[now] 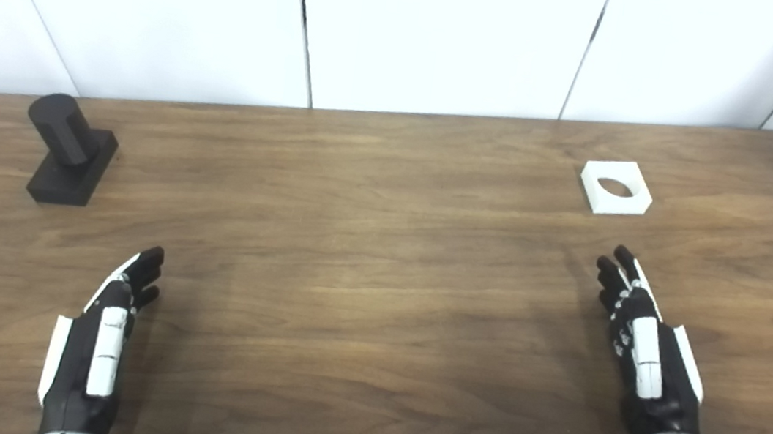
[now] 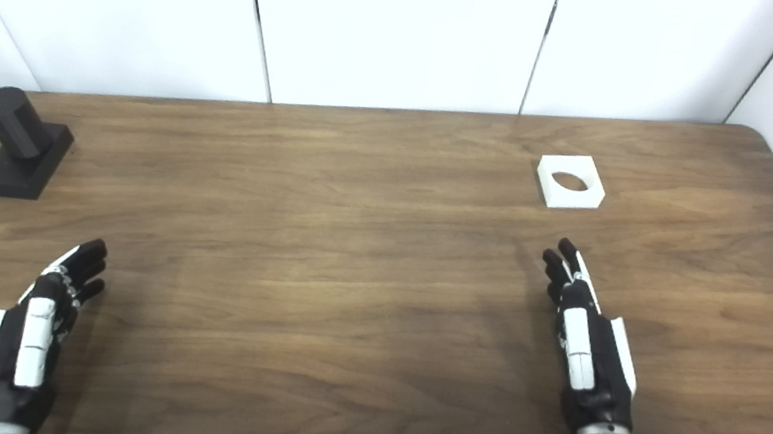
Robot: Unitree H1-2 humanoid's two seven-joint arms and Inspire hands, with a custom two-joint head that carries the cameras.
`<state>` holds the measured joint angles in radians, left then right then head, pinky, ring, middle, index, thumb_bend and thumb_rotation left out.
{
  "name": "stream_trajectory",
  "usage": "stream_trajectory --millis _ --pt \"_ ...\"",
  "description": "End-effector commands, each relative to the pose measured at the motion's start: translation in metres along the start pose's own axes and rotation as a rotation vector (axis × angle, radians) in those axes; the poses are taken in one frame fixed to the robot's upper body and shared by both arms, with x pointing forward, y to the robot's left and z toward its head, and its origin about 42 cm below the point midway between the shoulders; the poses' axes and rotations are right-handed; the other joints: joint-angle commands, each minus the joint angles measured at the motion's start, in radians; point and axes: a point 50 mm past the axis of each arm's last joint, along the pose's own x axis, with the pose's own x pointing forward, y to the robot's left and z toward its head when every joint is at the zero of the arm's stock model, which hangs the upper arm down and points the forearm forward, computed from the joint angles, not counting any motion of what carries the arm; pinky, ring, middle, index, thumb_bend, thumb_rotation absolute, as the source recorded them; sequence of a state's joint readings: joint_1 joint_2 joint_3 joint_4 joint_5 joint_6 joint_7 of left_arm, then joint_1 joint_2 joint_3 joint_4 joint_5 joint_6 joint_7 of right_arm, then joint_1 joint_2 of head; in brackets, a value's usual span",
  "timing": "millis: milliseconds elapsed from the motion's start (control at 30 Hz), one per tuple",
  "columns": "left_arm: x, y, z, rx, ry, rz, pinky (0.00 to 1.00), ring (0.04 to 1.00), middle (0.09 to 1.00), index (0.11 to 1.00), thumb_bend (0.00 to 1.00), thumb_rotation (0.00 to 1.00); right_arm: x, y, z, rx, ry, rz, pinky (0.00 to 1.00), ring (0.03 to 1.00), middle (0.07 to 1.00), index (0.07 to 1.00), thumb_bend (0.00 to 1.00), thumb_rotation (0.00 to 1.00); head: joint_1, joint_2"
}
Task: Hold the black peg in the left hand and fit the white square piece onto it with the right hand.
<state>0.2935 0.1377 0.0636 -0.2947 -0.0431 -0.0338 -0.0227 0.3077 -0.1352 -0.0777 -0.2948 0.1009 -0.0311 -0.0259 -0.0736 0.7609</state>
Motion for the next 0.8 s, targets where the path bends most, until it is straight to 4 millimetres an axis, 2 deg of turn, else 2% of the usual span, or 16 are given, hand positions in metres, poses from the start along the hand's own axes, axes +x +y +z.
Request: stream_trajectory --millis 0,233,567,733,767 --pt "0.0025 -0.0040 0.0115 -0.012 -0.052 0.006 0.90 0.913 0.896 0.848 0.64 0.97 0.0014 0.0046 0.0076 0.029 -0.053 -0.012 0.97 0.956 0.931 0.954 0.58 0.98 0.000 0.001" --pt "0.0026 -0.0040 0.0111 -0.014 -0.038 0.007 0.90 0.920 0.918 0.921 0.66 0.95 0.0003 0.0041 0.0069 0.026 -0.050 -0.008 0.98 0.962 0.933 0.958 0.60 0.99 0.003 -0.005" --pt "0.0026 -0.0044 0.0096 -0.018 -0.042 -0.006 0.91 0.921 0.926 0.932 0.64 0.96 0.0002 0.0032 0.0053 0.015 -0.051 -0.005 0.99 0.964 0.932 0.961 0.58 1.00 0.025 -0.018" --pt "0.0012 -0.0071 0.0089 -0.012 -0.038 -0.007 0.91 0.930 0.926 0.932 0.63 0.96 -0.0006 0.0016 0.0040 0.024 -0.050 -0.002 1.00 0.974 0.937 0.964 0.57 1.00 0.079 -0.040" --pt "0.0007 -0.0083 0.0080 -0.010 -0.040 -0.013 0.91 0.934 0.928 0.935 0.62 0.97 -0.0008 0.0005 0.0034 0.023 -0.051 -0.004 1.00 0.977 0.938 0.966 0.57 1.00 0.113 -0.055"
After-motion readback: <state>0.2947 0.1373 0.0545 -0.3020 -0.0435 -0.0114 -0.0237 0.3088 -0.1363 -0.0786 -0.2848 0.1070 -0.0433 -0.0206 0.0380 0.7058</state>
